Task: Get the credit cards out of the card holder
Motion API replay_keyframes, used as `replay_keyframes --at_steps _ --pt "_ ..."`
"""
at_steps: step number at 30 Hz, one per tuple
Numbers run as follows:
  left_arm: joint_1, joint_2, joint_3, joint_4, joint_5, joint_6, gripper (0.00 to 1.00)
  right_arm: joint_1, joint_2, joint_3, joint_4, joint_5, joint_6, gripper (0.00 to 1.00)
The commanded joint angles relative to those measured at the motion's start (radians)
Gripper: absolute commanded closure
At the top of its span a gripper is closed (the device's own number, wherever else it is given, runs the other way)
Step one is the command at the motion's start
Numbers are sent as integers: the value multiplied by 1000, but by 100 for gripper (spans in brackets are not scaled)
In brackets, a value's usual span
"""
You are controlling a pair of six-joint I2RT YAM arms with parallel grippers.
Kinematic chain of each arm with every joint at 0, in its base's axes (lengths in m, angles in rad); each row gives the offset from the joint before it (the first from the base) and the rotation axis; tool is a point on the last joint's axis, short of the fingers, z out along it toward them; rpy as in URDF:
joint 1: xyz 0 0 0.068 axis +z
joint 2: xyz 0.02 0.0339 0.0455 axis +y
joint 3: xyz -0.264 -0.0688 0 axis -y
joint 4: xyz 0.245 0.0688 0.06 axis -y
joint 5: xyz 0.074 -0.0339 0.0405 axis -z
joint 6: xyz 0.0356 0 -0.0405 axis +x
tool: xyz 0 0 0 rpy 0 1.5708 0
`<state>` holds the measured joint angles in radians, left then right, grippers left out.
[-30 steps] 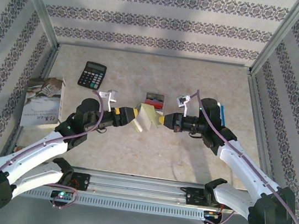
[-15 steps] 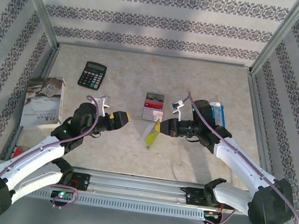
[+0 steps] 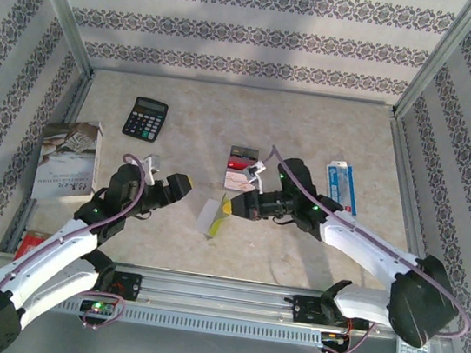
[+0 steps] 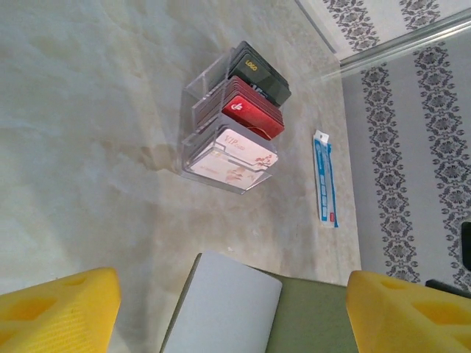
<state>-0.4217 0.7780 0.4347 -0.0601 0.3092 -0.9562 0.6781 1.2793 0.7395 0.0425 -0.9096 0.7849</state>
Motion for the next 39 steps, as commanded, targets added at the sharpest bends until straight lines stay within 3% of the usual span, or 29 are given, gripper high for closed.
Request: replay_keyframes --at_steps 1,10,19,25,32,39 --pt "26 -13 9 -54 5 -16 19 43 30 39 126 -1 53 100" --pt "54 -7 16 -90 12 0 19 46 28 9 189 47 98 100" --pt "54 48 17 -107 31 30 22 -136 53 -164 34 44 -20 100" --pt "53 121 16 -112 90 40 32 -216 18 -190 -104 64 -130 100" --pt "5 242 21 -80 157 39 51 -259 24 -146 -332 160 -274 100" --pt "-46 338 36 -40 145 33 53 -281 53 -115 -435 259 -336 100"
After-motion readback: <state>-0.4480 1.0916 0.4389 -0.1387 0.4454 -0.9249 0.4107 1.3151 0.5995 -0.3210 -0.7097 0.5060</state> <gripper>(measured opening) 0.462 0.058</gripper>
